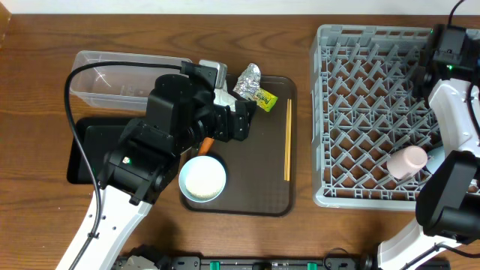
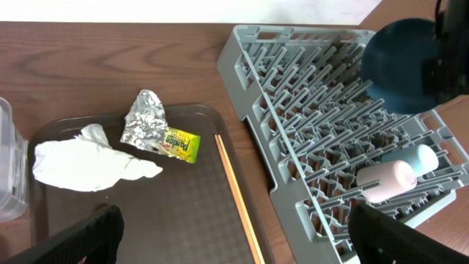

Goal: Sort waste into correct bins and load items into the dishwasher rack
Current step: 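Place blue plate upright in the rack with right gripper, then grasp the white rice bowl with the left gripper and tilt it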

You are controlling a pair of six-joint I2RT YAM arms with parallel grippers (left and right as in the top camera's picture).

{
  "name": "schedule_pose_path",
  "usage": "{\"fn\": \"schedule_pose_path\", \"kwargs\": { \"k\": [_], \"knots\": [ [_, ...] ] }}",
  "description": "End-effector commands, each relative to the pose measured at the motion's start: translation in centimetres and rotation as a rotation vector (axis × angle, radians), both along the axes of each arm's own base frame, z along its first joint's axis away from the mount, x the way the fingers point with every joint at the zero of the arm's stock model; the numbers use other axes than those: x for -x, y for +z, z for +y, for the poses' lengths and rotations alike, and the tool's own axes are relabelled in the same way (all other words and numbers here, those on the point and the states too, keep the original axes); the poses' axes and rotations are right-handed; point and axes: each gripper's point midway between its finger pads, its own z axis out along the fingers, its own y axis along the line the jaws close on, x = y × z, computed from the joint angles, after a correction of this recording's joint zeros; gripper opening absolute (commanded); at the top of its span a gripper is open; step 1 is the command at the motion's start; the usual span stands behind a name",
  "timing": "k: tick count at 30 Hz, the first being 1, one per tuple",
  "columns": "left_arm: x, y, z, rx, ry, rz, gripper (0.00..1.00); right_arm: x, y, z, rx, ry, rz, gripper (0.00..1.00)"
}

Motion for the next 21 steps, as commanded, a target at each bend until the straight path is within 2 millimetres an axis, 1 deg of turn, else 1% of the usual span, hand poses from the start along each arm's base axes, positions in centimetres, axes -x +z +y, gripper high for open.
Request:
{"fn": "schedule_pose_path", "kwargs": {
  "k": [1, 2, 3, 7, 11, 15, 21],
  "knots": [
    [0.3, 1.5, -0.2, 0.026, -0.012, -0.024, 0.98, 0.0, -2.6, 0.3, -0.114, 0.007, -0.036, 0.80],
    [0.3, 1.5, -0.2, 0.026, -0.012, -0.024, 0.98, -0.1, -2.9, 0.5, -0.132, 0.015, -0.033, 0.95],
    [0.3, 1.5, -0.2, 0.026, -0.012, -0.024, 0.98, -0.1, -3.0, 0.6, -0.143, 0.020, -0.032, 0.99],
    [0.3, 1.5, -0.2, 0.026, -0.012, -0.024, 0.98, -0.6, -3.3, 1.2, -0.198, 0.057, -0.053, 0.99],
    [0.3, 1.5, -0.2, 0.026, -0.012, -0.024, 0.98, -1.4, -3.0, 2.9, -0.279, 0.126, -0.089, 0.99],
    [0.3, 1.5, -0.2, 0.026, -0.012, -0.024, 0.98, -1.9, -1.4, 4.6, -0.293, 0.179, -0.128, 0.99],
    [0.3, 1.4, -0.2, 0.026, -0.012, -0.024, 0.98, -2.1, 2.0, 7.4, -0.280, 0.257, -0.191, 0.99]
  ]
}}
